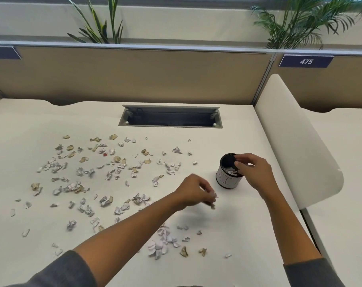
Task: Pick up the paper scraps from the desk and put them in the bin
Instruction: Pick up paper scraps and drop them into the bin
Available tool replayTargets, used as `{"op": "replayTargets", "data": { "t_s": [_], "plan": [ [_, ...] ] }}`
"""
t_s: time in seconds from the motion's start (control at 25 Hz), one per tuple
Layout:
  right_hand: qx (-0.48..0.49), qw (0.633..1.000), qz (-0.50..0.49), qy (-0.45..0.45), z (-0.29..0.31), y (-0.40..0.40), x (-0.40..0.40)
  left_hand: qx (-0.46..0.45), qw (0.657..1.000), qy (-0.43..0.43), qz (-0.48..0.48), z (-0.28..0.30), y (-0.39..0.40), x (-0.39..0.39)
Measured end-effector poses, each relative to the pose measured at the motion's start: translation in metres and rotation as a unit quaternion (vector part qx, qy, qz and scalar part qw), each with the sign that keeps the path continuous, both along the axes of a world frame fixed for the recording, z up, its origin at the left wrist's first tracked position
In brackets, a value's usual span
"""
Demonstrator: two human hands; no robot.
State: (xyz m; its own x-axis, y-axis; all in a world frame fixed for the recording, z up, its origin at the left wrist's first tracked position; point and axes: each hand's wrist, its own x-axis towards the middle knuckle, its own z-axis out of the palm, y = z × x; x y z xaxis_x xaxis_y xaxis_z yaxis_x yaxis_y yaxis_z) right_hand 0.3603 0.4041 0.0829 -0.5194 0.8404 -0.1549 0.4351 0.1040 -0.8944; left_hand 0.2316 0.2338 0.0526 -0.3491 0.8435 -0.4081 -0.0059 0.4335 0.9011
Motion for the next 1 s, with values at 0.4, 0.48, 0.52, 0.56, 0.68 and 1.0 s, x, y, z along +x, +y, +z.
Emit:
{"op": "replayTargets", "data": {
  "t_s": [0.4,0.48,0.52,0.56,0.68,1.0],
  "plan": [
    [0.012,0.999,-0.032,0.036,-0.004,0.007,0.024,-0.011,0.997,0.023,0.077,0.052,0.110,-0.016],
    [0.005,0.999,-0.037,0.039,-0.007,0.007,0.027,-0.020,0.996,0.037,0.072,0.051,0.115,-0.014],
    [0.001,0.998,-0.038,0.041,-0.009,0.008,0.028,-0.028,0.996,0.043,0.069,0.049,0.117,-0.013],
    [-0.001,0.998,-0.038,0.044,-0.010,0.008,0.029,-0.037,0.996,0.047,0.066,0.049,0.118,-0.012],
    [-0.012,0.998,-0.041,0.048,-0.011,0.009,0.029,-0.051,0.995,0.050,0.063,0.050,0.117,-0.012],
    [0.005,1.000,-0.008,0.030,-0.012,-0.007,0.034,-0.025,0.998,0.051,0.013,0.049,0.068,-0.003]
  ]
}}
